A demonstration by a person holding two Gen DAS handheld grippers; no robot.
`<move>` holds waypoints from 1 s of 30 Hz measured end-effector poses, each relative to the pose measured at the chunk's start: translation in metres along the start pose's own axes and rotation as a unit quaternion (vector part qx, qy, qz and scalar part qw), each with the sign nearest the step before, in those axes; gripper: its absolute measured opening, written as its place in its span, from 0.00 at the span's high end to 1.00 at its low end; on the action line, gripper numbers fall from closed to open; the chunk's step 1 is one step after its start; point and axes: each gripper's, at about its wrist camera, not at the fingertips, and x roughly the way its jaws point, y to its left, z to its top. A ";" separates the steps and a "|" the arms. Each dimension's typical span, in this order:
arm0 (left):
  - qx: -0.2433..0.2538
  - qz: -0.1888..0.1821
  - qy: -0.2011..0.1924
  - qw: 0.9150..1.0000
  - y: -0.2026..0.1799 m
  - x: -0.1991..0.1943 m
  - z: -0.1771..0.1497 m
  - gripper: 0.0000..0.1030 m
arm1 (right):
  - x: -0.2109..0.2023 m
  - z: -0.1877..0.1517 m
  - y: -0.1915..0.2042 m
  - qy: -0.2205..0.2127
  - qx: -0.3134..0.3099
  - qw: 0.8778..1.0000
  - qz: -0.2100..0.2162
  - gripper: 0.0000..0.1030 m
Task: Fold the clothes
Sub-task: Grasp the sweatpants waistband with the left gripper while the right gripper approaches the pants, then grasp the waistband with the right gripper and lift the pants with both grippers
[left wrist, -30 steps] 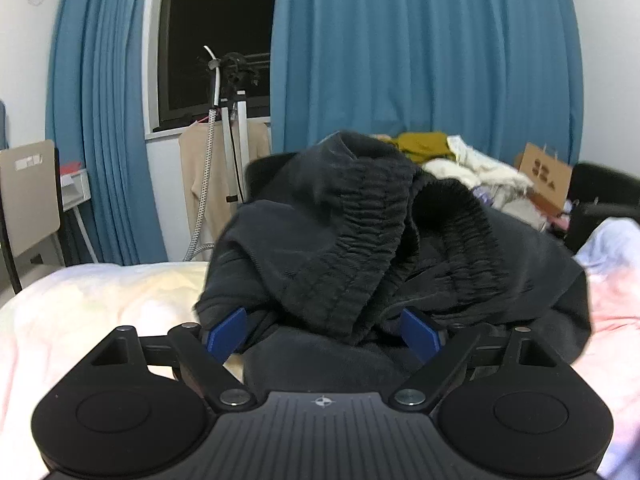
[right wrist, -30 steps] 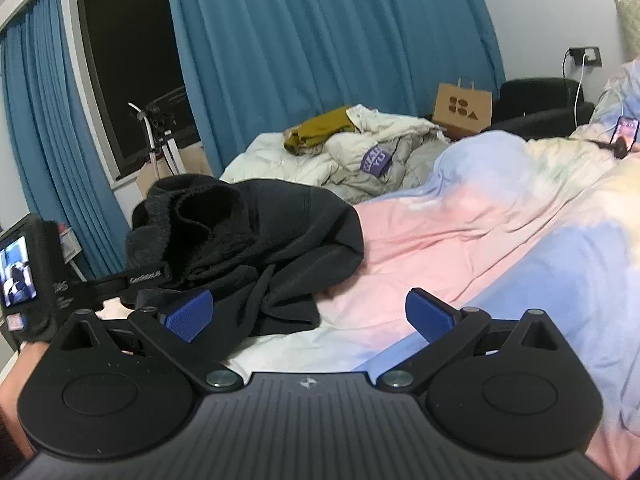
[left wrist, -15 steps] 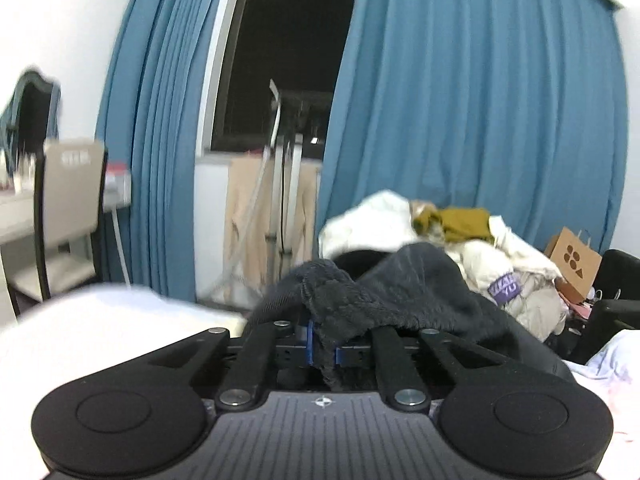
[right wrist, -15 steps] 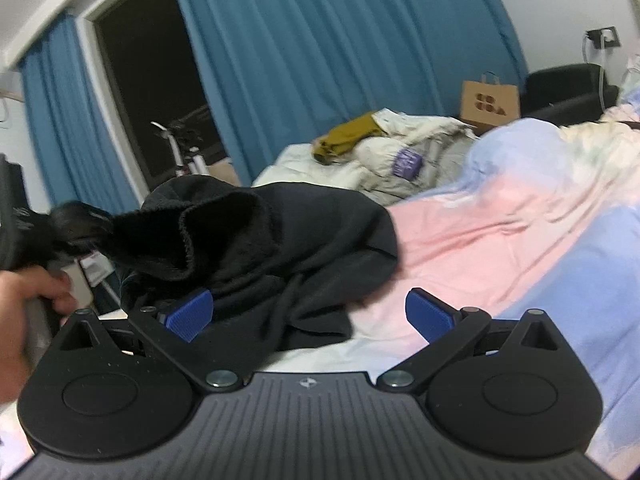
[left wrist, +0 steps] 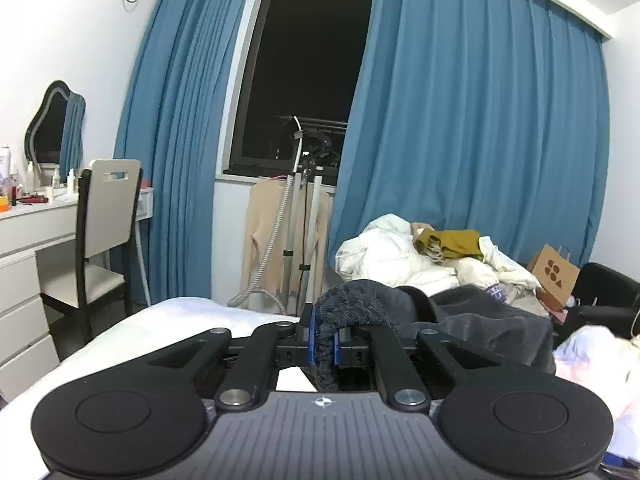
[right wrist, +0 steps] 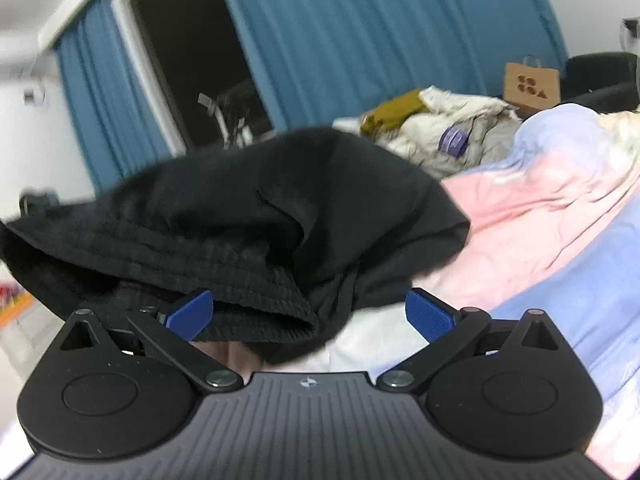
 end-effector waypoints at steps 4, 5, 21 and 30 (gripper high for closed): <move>-0.024 0.004 0.000 1.000 0.031 -0.017 -0.020 0.92 | 0.019 -0.012 0.019 0.030 -0.055 0.998 -0.022 0.00; -0.032 0.006 0.001 0.999 0.038 -0.019 -0.026 0.92 | 0.023 -0.014 0.022 0.032 -0.066 0.997 -0.026 0.00; -0.131 0.009 0.049 0.990 0.126 0.049 -0.069 0.91 | 0.111 -0.046 0.062 0.078 -0.226 0.969 -0.064 0.23; -0.142 0.019 0.064 0.988 0.137 0.069 -0.080 0.91 | 0.107 -0.052 0.083 0.042 -0.268 0.961 -0.057 0.70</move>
